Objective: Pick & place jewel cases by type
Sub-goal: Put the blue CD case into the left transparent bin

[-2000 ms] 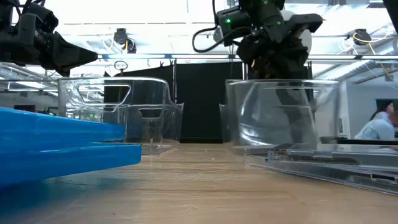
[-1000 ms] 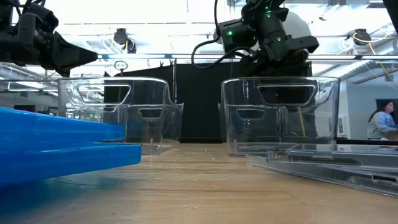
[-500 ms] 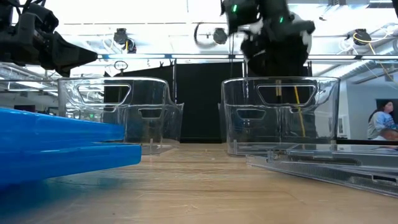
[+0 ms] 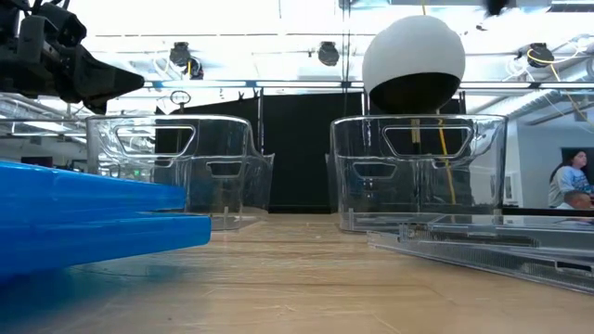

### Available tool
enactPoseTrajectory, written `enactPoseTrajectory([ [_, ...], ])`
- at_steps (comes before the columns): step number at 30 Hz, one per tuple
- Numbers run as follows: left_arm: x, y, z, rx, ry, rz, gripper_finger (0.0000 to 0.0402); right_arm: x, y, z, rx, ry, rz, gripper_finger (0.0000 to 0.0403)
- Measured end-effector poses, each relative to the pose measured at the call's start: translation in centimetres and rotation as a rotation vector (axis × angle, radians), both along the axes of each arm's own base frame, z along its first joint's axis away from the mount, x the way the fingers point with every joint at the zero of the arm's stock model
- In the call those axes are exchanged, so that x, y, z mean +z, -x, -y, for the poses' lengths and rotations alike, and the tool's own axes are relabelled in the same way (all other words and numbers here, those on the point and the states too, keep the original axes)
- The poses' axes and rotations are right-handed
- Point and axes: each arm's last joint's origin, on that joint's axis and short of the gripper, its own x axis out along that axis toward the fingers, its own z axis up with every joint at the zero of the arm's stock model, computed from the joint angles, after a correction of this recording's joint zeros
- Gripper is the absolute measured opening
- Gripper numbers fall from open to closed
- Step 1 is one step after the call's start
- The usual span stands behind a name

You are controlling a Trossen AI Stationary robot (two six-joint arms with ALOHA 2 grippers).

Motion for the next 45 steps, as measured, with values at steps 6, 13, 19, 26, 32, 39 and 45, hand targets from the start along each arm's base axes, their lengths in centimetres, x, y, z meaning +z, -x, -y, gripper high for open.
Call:
enactPoseTrajectory([
  [6,0.0,0.0,0.0,-0.005,0.001,0.001,0.0021,-1.5,2.0,-6.6,0.021,0.109,0.079,0.0001],
  [13,-0.1,0.0,0.1,-0.037,0.024,-0.002,0.0021,-4.0,3.3,-12.2,0.145,0.275,0.526,0.0001],
  [19,-0.1,0.0,0.2,-0.075,0.023,-0.005,0.0021,-8.2,2.1,-11.7,0.114,0.406,0.669,0.0001],
  [26,-0.1,0.0,0.2,-0.076,0.023,-0.007,0.0021,-12.0,-1.2,-10.4,0.213,0.361,0.790,0.0001],
  [32,-0.2,0.0,0.2,-0.076,0.020,-0.013,0.0021,-13.6,-0.5,-10.2,0.276,0.495,0.900,0.0001],
  [39,-0.5,-0.3,0.4,-0.113,-0.085,-0.076,0.0021,-14.8,0.9,-9.2,0.222,0.605,0.986,0.0000],
  [45,-1.0,-0.8,0.6,-0.171,-0.097,-0.132,0.0021,-15.9,1.4,-8.6,0.228,0.608,1.007,0.0000],
])
